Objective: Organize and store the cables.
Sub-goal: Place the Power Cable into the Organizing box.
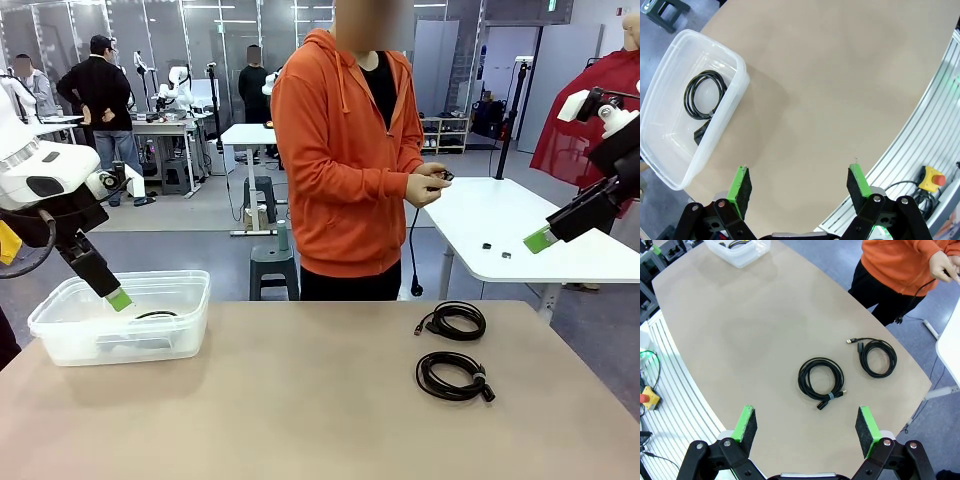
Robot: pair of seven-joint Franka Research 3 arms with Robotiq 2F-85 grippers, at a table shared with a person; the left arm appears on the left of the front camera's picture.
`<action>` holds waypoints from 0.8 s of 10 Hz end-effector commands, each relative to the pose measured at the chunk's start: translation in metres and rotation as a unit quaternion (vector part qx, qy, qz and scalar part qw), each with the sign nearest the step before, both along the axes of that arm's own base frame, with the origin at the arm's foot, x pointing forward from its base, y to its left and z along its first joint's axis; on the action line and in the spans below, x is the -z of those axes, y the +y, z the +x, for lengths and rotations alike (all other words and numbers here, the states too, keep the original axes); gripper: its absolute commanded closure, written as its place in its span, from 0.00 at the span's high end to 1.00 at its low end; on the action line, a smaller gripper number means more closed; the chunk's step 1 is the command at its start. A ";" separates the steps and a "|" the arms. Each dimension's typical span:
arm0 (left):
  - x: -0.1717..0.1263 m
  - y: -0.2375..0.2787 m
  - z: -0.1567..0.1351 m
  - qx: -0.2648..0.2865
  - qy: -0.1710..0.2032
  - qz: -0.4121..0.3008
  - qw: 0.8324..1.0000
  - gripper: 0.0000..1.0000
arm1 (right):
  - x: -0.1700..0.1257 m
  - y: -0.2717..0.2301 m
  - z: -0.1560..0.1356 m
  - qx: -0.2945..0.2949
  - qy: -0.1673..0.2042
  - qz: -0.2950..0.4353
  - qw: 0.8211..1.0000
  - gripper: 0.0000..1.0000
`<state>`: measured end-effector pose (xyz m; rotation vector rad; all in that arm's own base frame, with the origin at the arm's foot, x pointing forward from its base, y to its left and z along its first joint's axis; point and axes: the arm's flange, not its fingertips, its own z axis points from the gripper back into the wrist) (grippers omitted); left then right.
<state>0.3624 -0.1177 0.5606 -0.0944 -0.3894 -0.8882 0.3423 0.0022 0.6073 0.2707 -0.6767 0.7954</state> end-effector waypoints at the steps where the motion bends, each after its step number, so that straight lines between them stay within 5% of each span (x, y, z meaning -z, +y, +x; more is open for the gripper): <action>1: -0.004 0.000 -0.002 -0.007 0.008 0.004 1.000 0.96 | 0.000 0.000 0.000 -0.003 0.000 0.000 1.000 1.00; 8: -0.004 0.000 -0.002 -0.007 0.008 0.004 1.000 0.96 | 0.000 0.000 0.000 -0.003 0.000 0.000 1.000 1.00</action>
